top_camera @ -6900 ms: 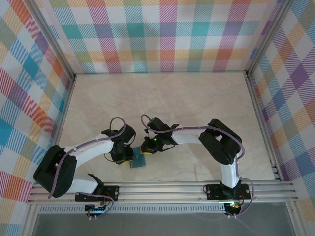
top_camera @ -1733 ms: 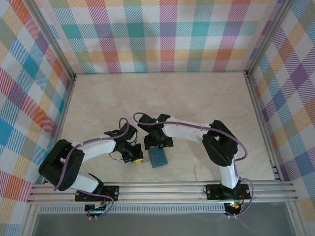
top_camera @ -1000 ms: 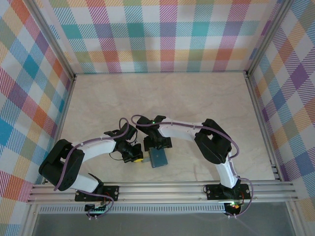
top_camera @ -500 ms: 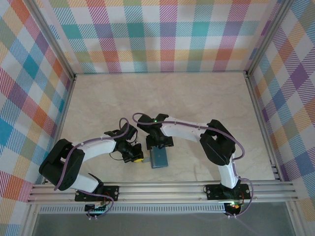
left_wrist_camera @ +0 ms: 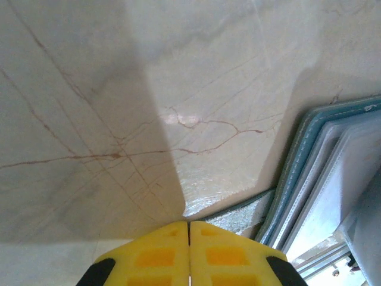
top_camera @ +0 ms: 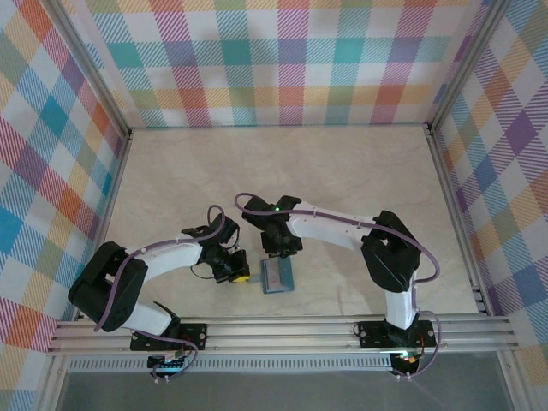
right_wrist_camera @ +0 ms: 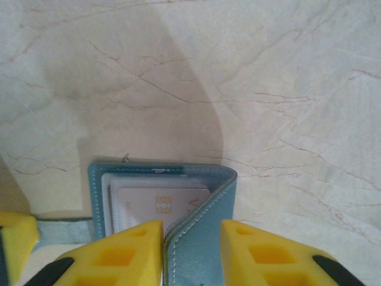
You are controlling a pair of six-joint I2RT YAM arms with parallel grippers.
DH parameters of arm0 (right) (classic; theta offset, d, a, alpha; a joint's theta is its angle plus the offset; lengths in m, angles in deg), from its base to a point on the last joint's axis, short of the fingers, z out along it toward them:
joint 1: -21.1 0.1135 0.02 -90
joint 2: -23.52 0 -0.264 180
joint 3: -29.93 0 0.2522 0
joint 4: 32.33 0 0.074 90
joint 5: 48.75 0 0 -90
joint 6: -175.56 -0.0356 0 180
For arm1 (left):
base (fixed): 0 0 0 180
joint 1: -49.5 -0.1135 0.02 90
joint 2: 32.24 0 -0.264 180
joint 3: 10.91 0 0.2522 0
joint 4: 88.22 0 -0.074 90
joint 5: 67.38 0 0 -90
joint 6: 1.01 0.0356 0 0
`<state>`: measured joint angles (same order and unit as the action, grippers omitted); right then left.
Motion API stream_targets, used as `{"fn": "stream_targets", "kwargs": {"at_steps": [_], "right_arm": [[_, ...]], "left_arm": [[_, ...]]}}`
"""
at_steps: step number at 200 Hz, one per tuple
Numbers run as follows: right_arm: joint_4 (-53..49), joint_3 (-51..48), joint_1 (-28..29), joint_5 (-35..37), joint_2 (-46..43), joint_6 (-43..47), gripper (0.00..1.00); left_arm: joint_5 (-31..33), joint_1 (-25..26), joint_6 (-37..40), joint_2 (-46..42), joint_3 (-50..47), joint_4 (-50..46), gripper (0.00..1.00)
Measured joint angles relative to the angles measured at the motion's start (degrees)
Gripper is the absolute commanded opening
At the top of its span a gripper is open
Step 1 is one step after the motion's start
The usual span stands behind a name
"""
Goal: Take the credit cards out of the card holder
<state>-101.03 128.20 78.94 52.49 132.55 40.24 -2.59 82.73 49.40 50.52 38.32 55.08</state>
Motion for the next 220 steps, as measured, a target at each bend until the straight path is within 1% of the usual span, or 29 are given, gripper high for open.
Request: {"fn": "stream_targets", "kwargs": {"at_steps": [11, 38, 64, 82, 96, 119, 148, 158, 175, 188, 208, 220], "right_arm": [[0.15, -0.96, 0.00, -0.42, -0.28, 0.02, 0.21], [1.79, -4.00, -0.07, -1.81, -1.64, -0.20, 0.13], [3.32, -5.84, -0.37, -2.47, -3.50, -0.50, 0.09], [4.13, -6.16, -0.52, -2.45, -4.04, -0.59, 0.08], [4.98, -6.69, -0.85, -2.21, -4.66, -0.87, 0.08], [6.16, -8.15, -1.38, -1.77, -6.34, -1.46, 0.08], [8.22, -9.57, -2.40, -1.95, -7.52, -2.40, 0.12], [9.05, -9.90, -2.40, -2.36, -7.52, -2.54, 0.13], [10.05, -10.29, -2.69, -3.13, -7.52, -2.93, 0.16], [11.02, -10.78, -2.75, -3.80, -7.52, -3.39, 0.21], [12.13, -11.56, -2.75, -4.85, -7.52, -3.76, 0.34], [12.50, -11.80, -2.75, -5.55, -7.54, -3.72, 0.38]], "left_arm": [[0.09, 0.00, 0.00, -0.11, 0.00, -0.04, 0.07], [0.90, 0.02, -0.04, -0.68, 0.00, -0.44, 0.12], [4.66, 0.07, -0.09, -2.82, -0.02, -2.67, 0.19], [6.73, 0.07, -0.02, -6.03, 0.04, -5.33, 0.22], [7.19, 0.07, -0.13, -8.61, 0.55, -6.99, 0.25], [6.62, 0.13, -0.85, -11.04, 2.27, -8.02, 0.24], [4.15, 1.66, -3.15, -10.12, 2.97, -5.84, 0.19], [3.19, 2.82, -4.31, -8.74, 2.97, -4.35, 0.16], [1.81, 4.90, -6.16, -5.53, 3.02, -1.25, 0.13], [1.18, 6.12, -7.17, -2.64, 3.10, 0.96, 0.12], [0.50, 7.58, -8.15, 1.77, 3.39, 3.56, 0.11], [0.22, 7.91, -8.66, 3.45, 3.45, 4.37, 0.11]]}}
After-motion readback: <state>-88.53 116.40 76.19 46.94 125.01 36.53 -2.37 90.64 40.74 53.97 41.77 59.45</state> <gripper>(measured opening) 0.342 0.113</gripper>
